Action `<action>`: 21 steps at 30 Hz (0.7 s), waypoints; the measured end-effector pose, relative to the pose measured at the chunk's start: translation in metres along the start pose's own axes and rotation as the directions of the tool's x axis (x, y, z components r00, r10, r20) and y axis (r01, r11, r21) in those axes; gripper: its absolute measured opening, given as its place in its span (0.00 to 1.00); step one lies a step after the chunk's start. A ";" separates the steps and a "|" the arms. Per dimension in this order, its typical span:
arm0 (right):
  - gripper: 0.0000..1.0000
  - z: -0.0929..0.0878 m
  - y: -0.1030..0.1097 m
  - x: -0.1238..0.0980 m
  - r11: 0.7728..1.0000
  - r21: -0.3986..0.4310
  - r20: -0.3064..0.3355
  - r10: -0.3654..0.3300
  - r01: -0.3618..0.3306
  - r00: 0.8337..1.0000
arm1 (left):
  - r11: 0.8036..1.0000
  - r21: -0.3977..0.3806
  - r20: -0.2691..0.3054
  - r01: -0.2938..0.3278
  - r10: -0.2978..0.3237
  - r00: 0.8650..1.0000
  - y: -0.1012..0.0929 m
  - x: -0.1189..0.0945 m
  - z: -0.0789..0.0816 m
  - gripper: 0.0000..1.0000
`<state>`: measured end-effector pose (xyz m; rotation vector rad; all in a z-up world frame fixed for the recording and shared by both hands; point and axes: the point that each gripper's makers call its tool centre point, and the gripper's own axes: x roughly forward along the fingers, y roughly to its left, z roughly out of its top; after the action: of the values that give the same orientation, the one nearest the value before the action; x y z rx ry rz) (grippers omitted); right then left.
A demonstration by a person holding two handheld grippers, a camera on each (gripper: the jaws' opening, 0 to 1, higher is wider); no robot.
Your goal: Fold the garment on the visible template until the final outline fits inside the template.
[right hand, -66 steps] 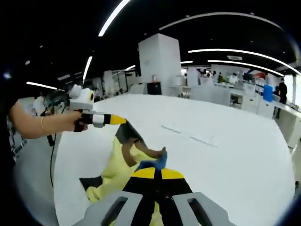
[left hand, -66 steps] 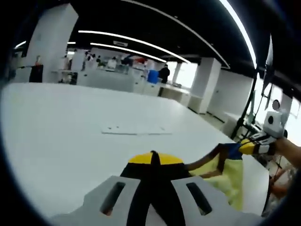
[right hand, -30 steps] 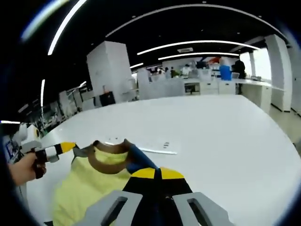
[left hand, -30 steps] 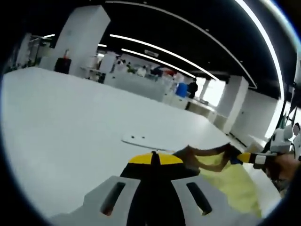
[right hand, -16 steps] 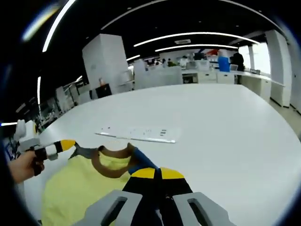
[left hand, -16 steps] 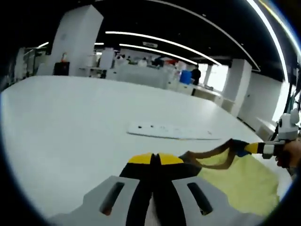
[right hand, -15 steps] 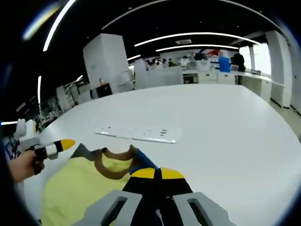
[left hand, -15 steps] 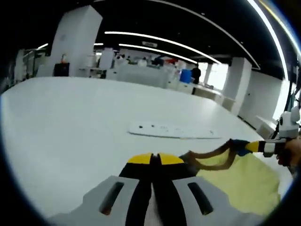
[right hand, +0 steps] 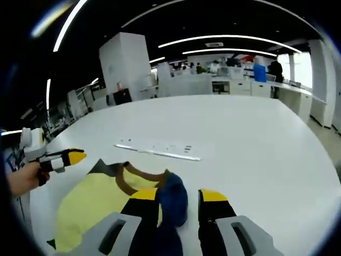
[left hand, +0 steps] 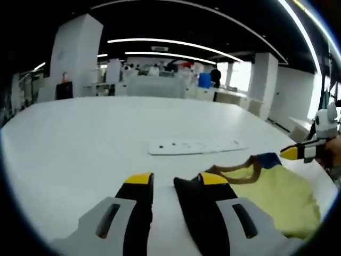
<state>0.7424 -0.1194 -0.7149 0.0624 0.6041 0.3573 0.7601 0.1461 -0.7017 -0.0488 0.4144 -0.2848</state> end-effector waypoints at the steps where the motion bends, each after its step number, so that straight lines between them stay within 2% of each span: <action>1: 0.30 -0.001 0.001 -0.004 1.000 -0.007 -0.006 0.002 -0.002 1.000 | 1.000 0.011 -0.005 0.008 -0.008 1.000 -0.002 -0.002 0.000 0.33; 7: 0.33 -0.007 0.004 -0.020 1.000 0.001 -0.022 0.028 -0.028 0.999 | 0.998 0.051 -0.041 0.032 -0.030 0.999 -0.006 -0.013 -0.005 0.43; 14: 0.32 -0.027 0.001 -0.036 1.000 0.024 -0.041 0.012 -0.011 0.999 | 0.992 0.090 -0.083 0.085 -0.077 0.994 -0.014 -0.029 -0.017 0.49; 21: 0.33 -0.042 0.007 -0.047 0.999 0.020 -0.063 0.031 -0.030 0.998 | 0.984 0.105 -0.117 0.147 -0.135 0.984 -0.027 -0.044 -0.032 0.54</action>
<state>0.6805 -0.1313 -0.7229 0.0786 0.6693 0.3843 0.7013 0.1329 -0.7112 0.0493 0.5043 -0.4518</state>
